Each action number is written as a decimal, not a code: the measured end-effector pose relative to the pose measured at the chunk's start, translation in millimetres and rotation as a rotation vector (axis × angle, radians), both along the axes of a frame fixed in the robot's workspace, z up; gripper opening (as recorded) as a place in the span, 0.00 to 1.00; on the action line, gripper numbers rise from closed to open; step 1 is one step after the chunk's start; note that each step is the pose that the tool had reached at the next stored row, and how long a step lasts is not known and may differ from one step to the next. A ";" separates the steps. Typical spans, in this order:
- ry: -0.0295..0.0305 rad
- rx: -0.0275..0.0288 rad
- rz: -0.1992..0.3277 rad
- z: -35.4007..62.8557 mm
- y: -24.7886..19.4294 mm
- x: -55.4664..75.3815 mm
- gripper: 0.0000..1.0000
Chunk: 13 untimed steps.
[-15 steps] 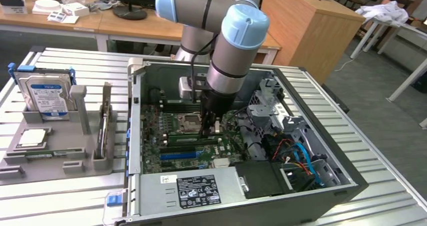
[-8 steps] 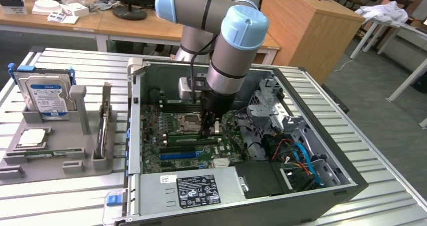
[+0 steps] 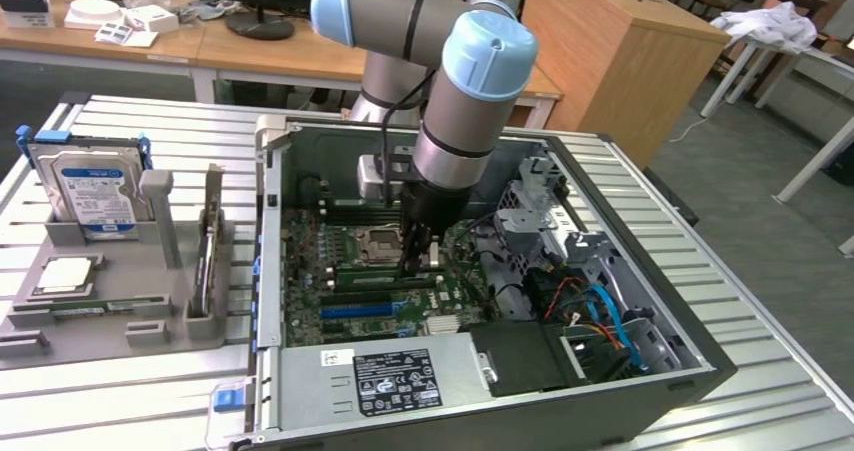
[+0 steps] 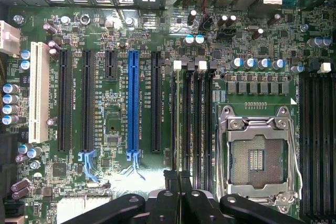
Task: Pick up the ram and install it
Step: 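Insert the ram into the slot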
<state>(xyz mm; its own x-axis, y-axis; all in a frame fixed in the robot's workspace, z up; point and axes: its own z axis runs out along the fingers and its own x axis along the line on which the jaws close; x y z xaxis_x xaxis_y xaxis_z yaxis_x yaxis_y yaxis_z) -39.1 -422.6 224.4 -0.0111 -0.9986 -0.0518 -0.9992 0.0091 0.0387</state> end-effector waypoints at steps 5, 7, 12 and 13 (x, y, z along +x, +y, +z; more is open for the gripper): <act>0.0000 0.0000 0.000 0.0 0.0 0.0 0.25; 0.0000 0.0001 0.000 0.0 0.0 0.0 0.25; 0.0000 0.0000 0.000 0.0 0.0 0.0 0.25; 0.0000 -0.0001 0.000 0.3 0.0 0.0 0.25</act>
